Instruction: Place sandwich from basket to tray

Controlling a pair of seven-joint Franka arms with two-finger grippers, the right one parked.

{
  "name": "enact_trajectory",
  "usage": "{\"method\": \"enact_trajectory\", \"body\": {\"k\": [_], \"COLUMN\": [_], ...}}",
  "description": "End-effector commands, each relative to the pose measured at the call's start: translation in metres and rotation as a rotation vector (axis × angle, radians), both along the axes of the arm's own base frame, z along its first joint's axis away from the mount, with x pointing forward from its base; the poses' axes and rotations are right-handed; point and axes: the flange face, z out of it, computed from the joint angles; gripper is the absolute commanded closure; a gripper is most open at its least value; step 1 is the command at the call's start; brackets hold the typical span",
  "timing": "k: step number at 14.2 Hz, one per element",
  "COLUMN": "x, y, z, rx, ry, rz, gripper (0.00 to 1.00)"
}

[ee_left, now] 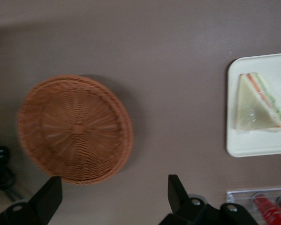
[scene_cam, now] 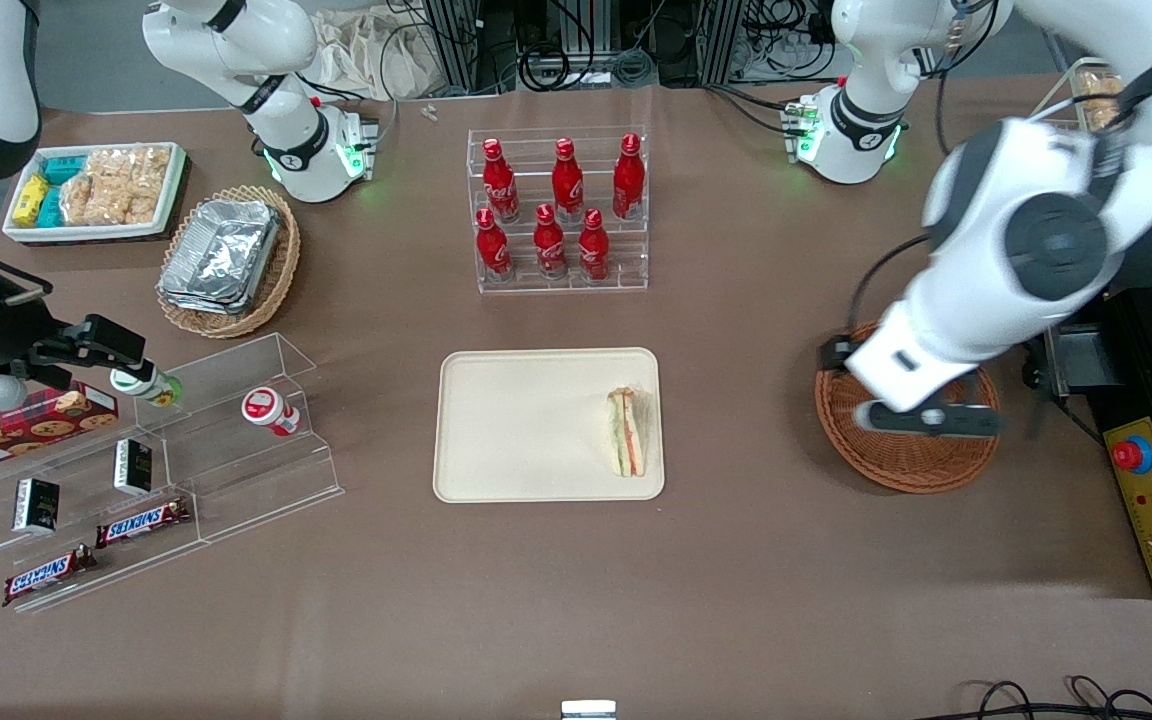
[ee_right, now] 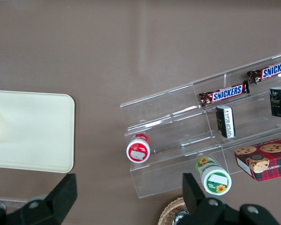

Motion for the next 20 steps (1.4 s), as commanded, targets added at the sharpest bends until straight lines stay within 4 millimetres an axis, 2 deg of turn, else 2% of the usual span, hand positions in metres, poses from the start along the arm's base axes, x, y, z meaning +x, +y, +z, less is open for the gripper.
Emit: {"method": "enact_trajectory", "body": {"k": [1,3,10,14,17,20], "x": [-0.012,-0.009,-0.008,-0.009,-0.010,-0.013], "y": [0.047,0.081,0.105,0.141,0.142,0.156], "z": [0.032,0.040,0.045,0.049,0.052,0.057], "rx": [0.004,0.011,0.053,0.038,0.017,-0.022], "ry": [0.002,0.008,0.019,0.021,0.019,0.010], "rz": [-0.006,0.016,0.028,0.085,0.073,0.083], "gripper": [0.00,0.00,0.00,0.00,0.00,0.00]}}
